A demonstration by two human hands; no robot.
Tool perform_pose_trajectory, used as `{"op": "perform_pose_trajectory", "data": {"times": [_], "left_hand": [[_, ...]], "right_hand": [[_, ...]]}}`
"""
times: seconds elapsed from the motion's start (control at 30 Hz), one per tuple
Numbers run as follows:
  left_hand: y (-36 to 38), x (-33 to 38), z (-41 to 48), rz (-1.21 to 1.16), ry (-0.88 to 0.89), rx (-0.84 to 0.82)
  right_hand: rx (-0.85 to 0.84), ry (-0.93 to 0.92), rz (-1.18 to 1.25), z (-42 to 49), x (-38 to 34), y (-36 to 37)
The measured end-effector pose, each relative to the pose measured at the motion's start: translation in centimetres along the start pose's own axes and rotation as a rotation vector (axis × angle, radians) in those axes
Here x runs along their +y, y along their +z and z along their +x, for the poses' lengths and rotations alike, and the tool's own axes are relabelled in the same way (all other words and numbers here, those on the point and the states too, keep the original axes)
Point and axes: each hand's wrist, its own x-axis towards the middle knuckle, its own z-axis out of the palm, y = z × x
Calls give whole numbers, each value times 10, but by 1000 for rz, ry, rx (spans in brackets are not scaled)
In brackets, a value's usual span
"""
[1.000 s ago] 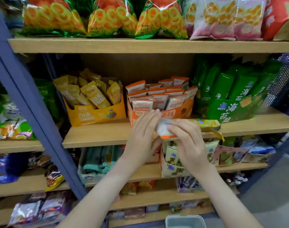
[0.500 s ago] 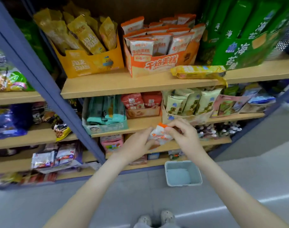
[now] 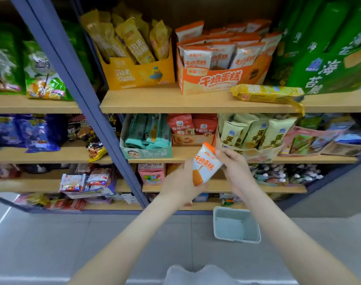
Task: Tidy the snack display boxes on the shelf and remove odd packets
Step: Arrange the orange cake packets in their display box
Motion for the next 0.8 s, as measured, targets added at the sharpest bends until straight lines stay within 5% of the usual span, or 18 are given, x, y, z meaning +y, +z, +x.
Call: {"op": "perform_pose_trajectory", "data": {"times": [0.07,0.17,0.3,0.5,0.8], "left_hand": [[-2,-1,6,-323,-148,65],[-10,2,15,-884,-339,169],[-11,1,21,-1286,-502,215],[-10,0,20,-1509,-687,294],[-5,-10,23,-1603,-668,245]], "right_hand": [[-164,-43,-39,-3,4,0],[-348,-6,-447,-14,13,7],[-266,-66,-406,-22,22,20],[-52,-102,-231,-25,25,26],[17,-152,-287,-23,24,33]]}}
